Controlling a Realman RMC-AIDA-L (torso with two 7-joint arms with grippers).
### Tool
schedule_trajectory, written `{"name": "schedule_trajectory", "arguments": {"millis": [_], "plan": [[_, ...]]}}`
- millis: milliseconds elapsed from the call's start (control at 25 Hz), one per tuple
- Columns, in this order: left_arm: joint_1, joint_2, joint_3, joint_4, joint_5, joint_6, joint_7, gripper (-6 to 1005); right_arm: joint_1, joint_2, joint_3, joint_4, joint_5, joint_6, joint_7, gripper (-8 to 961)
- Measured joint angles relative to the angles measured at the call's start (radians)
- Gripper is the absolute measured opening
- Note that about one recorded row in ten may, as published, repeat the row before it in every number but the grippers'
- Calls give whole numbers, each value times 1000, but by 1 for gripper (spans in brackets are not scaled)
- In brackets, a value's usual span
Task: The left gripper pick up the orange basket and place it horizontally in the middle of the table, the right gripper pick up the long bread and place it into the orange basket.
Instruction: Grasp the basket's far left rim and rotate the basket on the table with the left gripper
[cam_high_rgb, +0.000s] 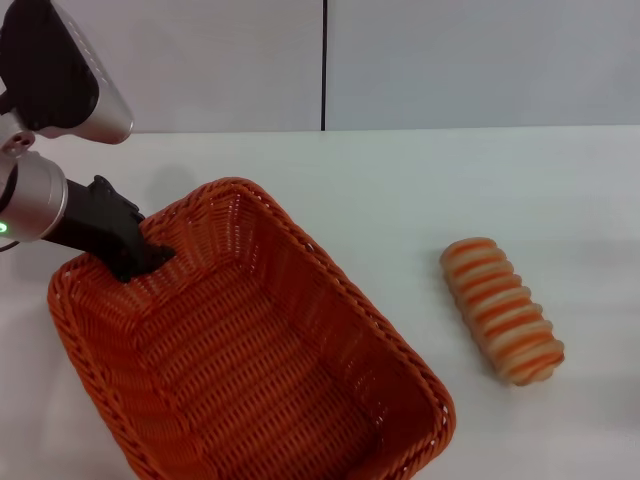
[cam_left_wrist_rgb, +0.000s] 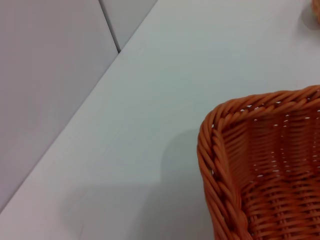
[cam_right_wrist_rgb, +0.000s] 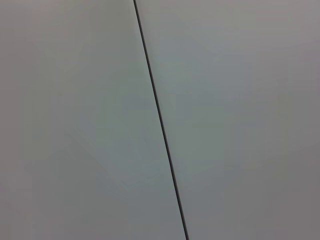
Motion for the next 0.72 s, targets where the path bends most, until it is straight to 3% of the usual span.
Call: {"name": "schedule_trajectory", "arguments": {"millis": [80,360,480,560,720], "plan": [[0,0,-2,-2,0,-3,-13,262,1,0,0,0,0,0,0,671],[-10,0,-10,1,0,6,-127,237,5,-1,5,-2,0,4,0,668],[-13,2,-68,13,-10,0,-306,226,6,-2,6,-7,0,15,2,667],[-13,2,-68,13,-10,0,-306,222,7,-3,7,-8,4,22,2,666],[-12,5,-144,22,-13,-15,-466,213,0,-3,9,-14,8,24,3,665]]}}
